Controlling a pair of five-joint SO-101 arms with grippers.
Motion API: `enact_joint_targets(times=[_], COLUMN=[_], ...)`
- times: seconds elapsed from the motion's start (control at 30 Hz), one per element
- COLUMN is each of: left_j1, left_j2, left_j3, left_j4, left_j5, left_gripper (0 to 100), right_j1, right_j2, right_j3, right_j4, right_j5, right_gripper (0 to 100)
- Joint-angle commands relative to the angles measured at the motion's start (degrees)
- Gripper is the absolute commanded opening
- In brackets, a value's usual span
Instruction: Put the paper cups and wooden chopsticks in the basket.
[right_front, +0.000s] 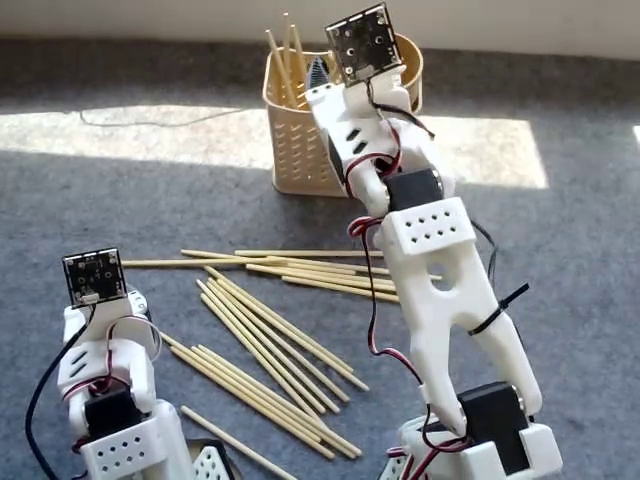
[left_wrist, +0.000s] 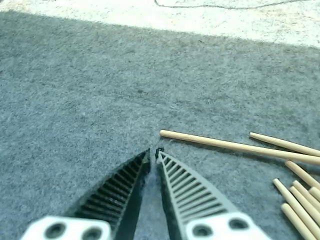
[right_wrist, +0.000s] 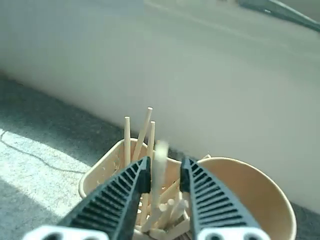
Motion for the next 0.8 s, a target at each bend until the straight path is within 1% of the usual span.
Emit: enact_joint_targets(times=[0.0,0.13,0.3,0.43,0.6,0.7,0.77], left_j1=[0.92,0.92,0.92,0.92,0.92,1.01,1.01], left_j2=[-0.66,-0.66,-0.66,-0.66,-0.66,-0.66,-0.66], left_j3=[-0.04,-0.04,-0.04,-0.31,-0.40,-0.40,-0.40], left_j4=[-1.14,-1.14,-1.14,-1.23,-1.23,-1.23,-1.23], left_j5=[-0.44,-0.44,-0.44,-0.44,-0.44,-0.44,-0.44], left_gripper=[4,4,4,4,4,4,4], right_j1=[0.66,0.66,0.66,0.57,-1.10,-1.19,-0.92], right_j2=[-1.54,-5.58,-11.38,-15.87,-20.18,-22.99,-24.92], right_j3=[-3.38,-3.21,-3.65,-3.47,-3.38,-3.21,-2.68], right_j4=[0.31,1.19,10.51,15.60,22.90,25.89,28.00], right_j5=[-0.44,-0.62,-0.70,-0.70,-0.44,-0.44,-0.44], right_gripper=[13.9,13.8,13.8,13.2,3.3,0.7,0.7])
